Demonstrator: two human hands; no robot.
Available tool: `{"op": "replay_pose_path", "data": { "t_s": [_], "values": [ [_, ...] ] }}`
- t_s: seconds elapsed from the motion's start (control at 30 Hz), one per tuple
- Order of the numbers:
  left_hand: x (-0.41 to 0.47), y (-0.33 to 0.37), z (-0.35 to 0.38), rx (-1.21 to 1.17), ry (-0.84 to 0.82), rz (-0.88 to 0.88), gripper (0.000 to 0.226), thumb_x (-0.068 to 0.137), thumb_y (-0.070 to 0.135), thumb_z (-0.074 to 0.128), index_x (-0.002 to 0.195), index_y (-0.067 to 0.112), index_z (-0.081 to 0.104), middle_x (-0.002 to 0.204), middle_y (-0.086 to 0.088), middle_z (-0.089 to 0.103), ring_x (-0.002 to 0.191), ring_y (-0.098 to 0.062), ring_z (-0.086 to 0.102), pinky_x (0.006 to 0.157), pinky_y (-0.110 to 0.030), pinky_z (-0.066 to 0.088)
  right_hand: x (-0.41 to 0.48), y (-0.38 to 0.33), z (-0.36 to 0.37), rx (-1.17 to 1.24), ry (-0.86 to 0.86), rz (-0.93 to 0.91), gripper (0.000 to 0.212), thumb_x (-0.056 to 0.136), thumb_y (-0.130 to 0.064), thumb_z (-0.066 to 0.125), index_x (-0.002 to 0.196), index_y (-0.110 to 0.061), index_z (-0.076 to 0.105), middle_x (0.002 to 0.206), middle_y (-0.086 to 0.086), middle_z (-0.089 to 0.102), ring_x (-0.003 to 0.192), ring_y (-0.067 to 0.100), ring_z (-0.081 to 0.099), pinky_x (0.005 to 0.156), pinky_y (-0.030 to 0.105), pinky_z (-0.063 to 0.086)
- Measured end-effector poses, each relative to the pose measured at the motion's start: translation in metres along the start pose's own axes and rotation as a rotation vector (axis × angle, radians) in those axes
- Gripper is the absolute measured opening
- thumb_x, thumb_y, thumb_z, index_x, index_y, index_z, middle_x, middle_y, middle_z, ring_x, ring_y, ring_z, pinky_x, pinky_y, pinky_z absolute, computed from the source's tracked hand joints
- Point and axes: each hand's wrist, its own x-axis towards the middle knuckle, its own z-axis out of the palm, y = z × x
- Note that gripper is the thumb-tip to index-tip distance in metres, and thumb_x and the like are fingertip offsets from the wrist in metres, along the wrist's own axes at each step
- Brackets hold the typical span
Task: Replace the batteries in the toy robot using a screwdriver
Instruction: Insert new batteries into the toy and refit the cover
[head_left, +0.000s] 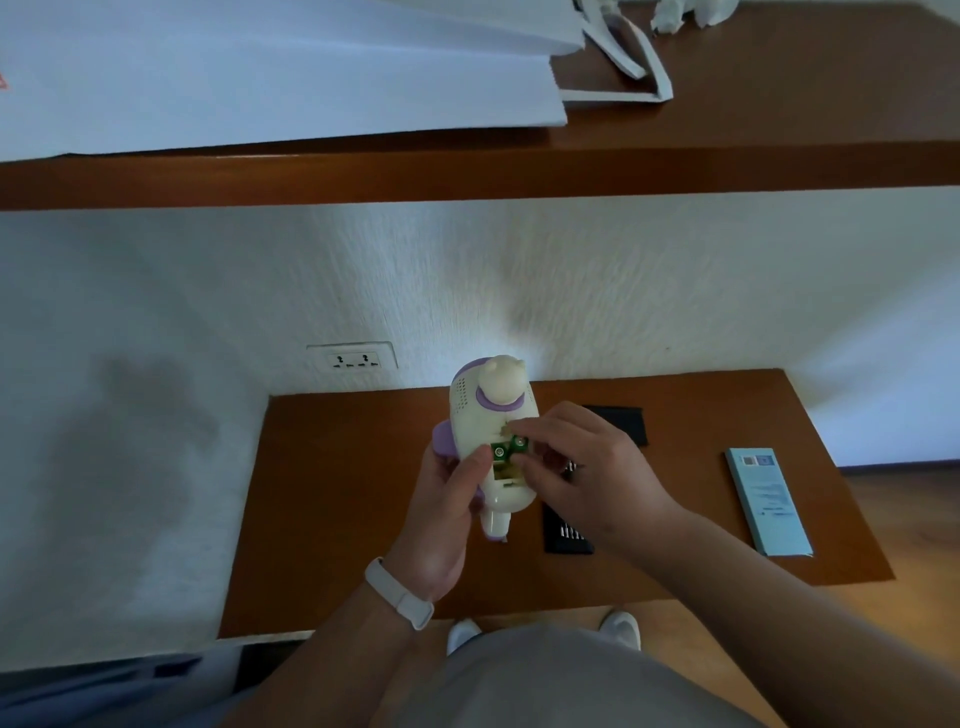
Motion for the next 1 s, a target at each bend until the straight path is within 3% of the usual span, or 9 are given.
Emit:
{"op": "replay_pose_path", "data": {
  "t_s": [0.13,0.4,0.53,0.67,0.8,0.93,1.0],
  "values": [
    [-0.002,-0.004,0.001,0.013,-0.009,-0.012,0.042,0.093,0.036,0.061,0.133,0.029,0.054,0.129,-0.01,0.063,0.112,-0.03,0.063,0.094,-0.054,0.053,-0.007,0.001,-0.005,-0.105,-0.064,-0.055,0.028,0.089,-0.013,0.071,0.115,-0.003,0.071,0.098,0.009,0.065,0.08,0.017,0.063,0.065,0.031,0.059],
    [-0.003,-0.009,0.003,0.043,-0.025,-0.016,0.044,0.094,0.039,0.058,0.135,0.026,0.052,0.129,-0.009,0.064,0.113,-0.031,0.063,0.092,-0.051,0.054,-0.022,0.005,-0.001,-0.001,-0.001,0.063,0.02,0.088,-0.013,0.071,0.106,-0.004,0.073,0.101,0.006,0.066,0.085,0.016,0.065,0.069,0.031,0.059],
    [0.002,-0.012,0.006,0.03,-0.012,-0.058,0.054,0.09,0.038,0.058,0.141,0.022,0.048,0.134,-0.013,0.063,0.121,-0.038,0.06,0.101,-0.064,0.047,-0.034,0.014,-0.005,0.089,0.033,0.173,0.024,0.092,-0.025,0.059,0.107,-0.011,0.07,0.1,-0.002,0.064,0.083,0.011,0.063,0.069,0.022,0.055],
    [0.008,-0.018,0.015,0.011,-0.02,-0.086,0.059,0.088,0.041,0.059,0.143,0.023,0.046,0.136,-0.017,0.06,0.122,-0.047,0.057,0.087,-0.06,0.048,-0.061,0.043,-0.012,0.072,0.026,0.366,0.024,0.091,-0.036,0.051,0.105,-0.026,0.068,0.097,-0.013,0.062,0.084,0.007,0.062,0.072,0.027,0.055],
    [0.015,-0.025,0.034,0.026,-0.011,-0.117,0.058,0.088,0.039,0.06,0.143,0.024,0.047,0.135,-0.017,0.062,0.121,-0.045,0.06,0.092,-0.059,0.05,-0.096,0.1,-0.015,-0.011,-0.053,0.61,0.015,0.091,-0.042,0.054,0.105,-0.043,0.059,0.094,-0.021,0.057,0.085,-0.003,0.058,0.068,0.018,0.049],
    [0.021,-0.034,0.057,0.037,-0.01,-0.145,0.054,0.09,0.037,0.06,0.141,0.025,0.049,0.134,-0.016,0.063,0.122,-0.044,0.06,0.099,-0.06,0.049,-0.131,0.16,-0.012,-0.085,-0.171,0.865,0.023,0.092,-0.04,0.06,0.115,-0.033,0.061,0.096,-0.019,0.052,0.082,0.0,0.057,0.067,0.015,0.044],
    [0.024,-0.039,0.068,0.056,-0.031,-0.14,0.046,0.092,0.036,0.059,0.137,0.027,0.054,0.131,-0.014,0.066,0.118,-0.041,0.063,0.094,-0.053,0.055,-0.142,0.183,-0.011,-0.097,-0.227,0.929,0.025,0.091,-0.039,0.062,0.115,-0.031,0.06,0.099,-0.016,0.052,0.082,0.002,0.057,0.07,0.019,0.049]
  ]
}}
